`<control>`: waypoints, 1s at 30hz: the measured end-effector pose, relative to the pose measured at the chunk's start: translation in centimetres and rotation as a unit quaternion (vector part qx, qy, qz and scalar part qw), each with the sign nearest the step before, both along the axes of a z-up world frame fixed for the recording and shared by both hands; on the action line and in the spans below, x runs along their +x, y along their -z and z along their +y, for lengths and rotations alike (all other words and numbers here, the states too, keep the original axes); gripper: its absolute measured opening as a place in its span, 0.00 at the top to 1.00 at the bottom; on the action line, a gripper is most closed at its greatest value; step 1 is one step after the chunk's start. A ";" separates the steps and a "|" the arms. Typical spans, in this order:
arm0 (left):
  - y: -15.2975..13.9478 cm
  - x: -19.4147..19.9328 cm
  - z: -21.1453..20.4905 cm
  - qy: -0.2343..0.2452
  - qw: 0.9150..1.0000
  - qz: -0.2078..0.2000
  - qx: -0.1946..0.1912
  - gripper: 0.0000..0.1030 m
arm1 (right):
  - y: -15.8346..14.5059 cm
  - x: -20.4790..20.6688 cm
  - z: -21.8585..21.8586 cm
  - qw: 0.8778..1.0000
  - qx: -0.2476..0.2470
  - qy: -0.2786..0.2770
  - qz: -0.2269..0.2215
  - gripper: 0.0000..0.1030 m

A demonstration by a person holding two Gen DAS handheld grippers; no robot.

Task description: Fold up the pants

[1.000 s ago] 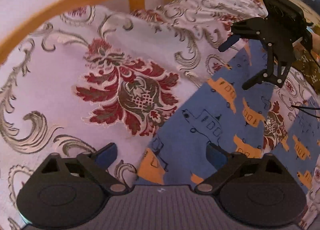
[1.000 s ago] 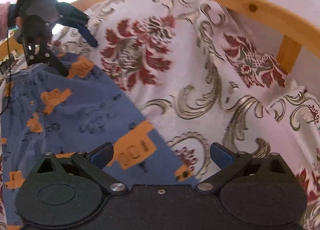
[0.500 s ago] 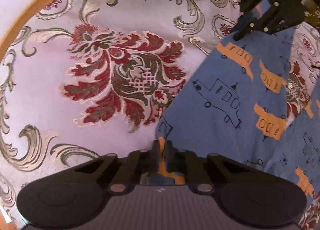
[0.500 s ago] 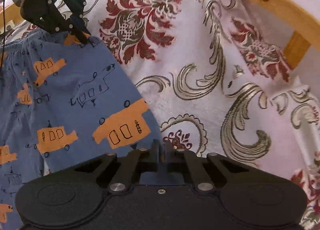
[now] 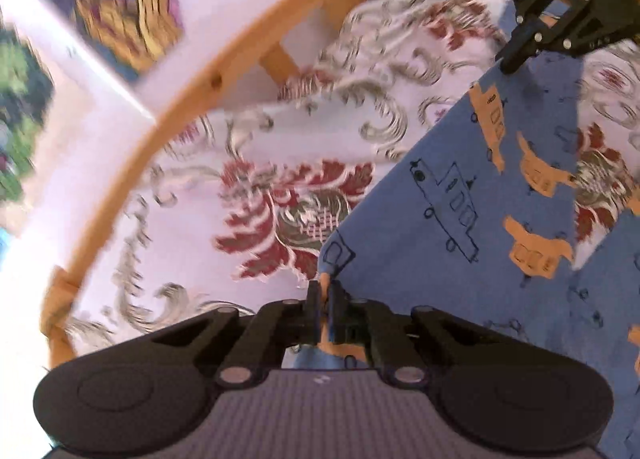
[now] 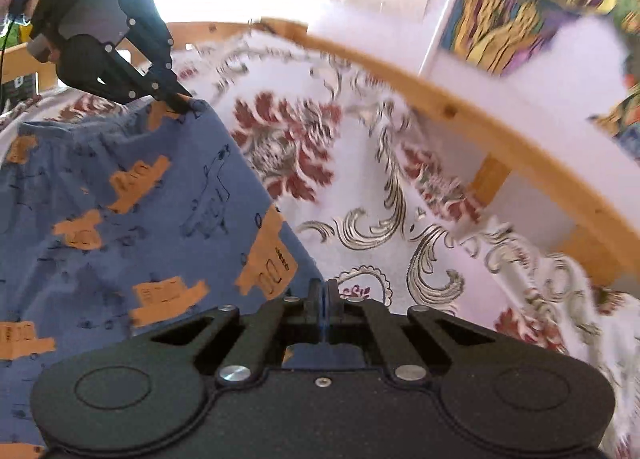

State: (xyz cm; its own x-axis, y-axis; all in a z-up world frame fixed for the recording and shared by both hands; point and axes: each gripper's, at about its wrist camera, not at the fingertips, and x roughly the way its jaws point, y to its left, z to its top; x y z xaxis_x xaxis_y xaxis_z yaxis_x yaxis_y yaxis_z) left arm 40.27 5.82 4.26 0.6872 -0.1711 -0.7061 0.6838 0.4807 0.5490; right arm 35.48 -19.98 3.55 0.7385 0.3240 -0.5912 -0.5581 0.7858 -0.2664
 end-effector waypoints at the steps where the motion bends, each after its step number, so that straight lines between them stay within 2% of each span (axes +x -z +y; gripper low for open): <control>1: -0.2 -1.4 0.0 0.014 1.000 -0.017 0.003 0.97 | -0.2 -2.0 0.4 1.000 -0.003 0.004 -0.015 1.00; 3: -0.4 -4.5 0.3 0.049 0.997 -0.059 0.013 0.97 | -0.5 -5.4 1.1 0.999 -0.004 0.008 -0.033 1.00; 8: 0.6 -11.6 1.4 0.098 0.988 -0.115 0.025 0.97 | 0.8 -13.4 3.5 0.998 -0.014 0.012 -0.056 1.00; 11: 2.4 -15.6 2.4 0.127 0.980 -0.148 0.038 0.97 | 2.3 -17.7 5.3 0.998 -0.010 0.015 -0.054 1.00; 16: 5.2 -20.8 4.8 0.161 0.971 -0.169 0.057 0.97 | 5.9 -23.6 8.3 0.999 -0.011 0.022 -0.033 1.00; 21: 7.7 -23.3 5.9 0.163 0.971 -0.164 0.063 0.97 | 8.5 -26.1 10.6 0.999 -0.020 0.032 -0.024 1.00; 27: 8.9 -25.0 6.1 0.152 0.973 -0.163 0.052 0.97 | 9.1 -26.2 10.0 0.998 -0.002 0.057 -0.004 1.00; 30: 9.4 -25.6 6.3 0.155 0.974 -0.158 0.055 0.97 | 9.4 -26.7 10.1 0.999 -0.008 0.051 0.005 1.00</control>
